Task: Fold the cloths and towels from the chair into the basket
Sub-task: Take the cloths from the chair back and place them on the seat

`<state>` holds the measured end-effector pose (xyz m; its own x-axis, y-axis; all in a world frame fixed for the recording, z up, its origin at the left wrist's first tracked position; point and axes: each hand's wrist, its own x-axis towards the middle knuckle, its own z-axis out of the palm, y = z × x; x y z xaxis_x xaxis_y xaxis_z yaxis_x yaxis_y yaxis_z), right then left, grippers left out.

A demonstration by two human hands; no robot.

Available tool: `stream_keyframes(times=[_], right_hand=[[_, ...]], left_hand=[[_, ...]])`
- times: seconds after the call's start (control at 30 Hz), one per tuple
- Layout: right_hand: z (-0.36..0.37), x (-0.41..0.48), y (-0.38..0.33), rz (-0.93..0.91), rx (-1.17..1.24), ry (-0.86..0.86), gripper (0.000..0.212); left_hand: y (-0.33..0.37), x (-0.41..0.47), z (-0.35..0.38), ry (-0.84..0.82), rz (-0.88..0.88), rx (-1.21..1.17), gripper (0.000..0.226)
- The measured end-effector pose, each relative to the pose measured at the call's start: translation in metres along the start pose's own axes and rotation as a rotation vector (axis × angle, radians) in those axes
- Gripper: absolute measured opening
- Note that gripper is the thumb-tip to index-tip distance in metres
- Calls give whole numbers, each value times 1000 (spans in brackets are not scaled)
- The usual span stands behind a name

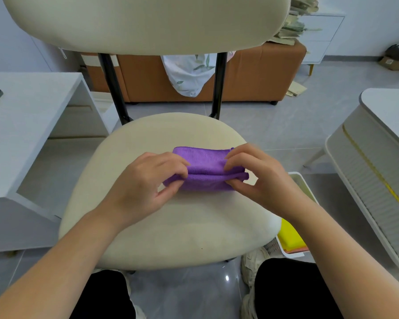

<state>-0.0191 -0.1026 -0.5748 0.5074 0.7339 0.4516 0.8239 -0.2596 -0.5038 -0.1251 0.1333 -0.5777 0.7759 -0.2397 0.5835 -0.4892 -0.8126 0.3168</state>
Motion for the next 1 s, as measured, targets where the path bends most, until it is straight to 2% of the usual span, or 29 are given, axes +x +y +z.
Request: stream_keyframes(times=[0.17, 0.33, 0.47, 0.53, 0.67, 0.77, 0.87, 1.0], right_hand=[[0, -2, -3, -29, -72, -90, 23], [3, -1, -7, -48, -133, -99, 13], [4, -2, -6, -28, -127, -108, 15], [2, -3, -5, -31, -137, -137, 24], [3, -3, -6, -92, -210, -240, 36], [6, -4, -9, -87, -232, -288, 35], [5, -3, -7, -85, -254, -230, 22], [2, -3, -7, -43, -230, -116, 19]], left_hand=[[-4, -2, 1, -103, -14, 64, 14], [-3, -2, 3, -222, -55, 96, 35], [0, -3, 7, -238, -15, 126, 21], [2, -3, 10, -225, -1, 129, 16], [5, -2, 9, -207, 27, 99, 15], [6, -2, 8, -209, 20, 80, 15], [6, -1, 5, -213, -12, 77, 15], [5, -1, -1, -162, -64, 109, 15]])
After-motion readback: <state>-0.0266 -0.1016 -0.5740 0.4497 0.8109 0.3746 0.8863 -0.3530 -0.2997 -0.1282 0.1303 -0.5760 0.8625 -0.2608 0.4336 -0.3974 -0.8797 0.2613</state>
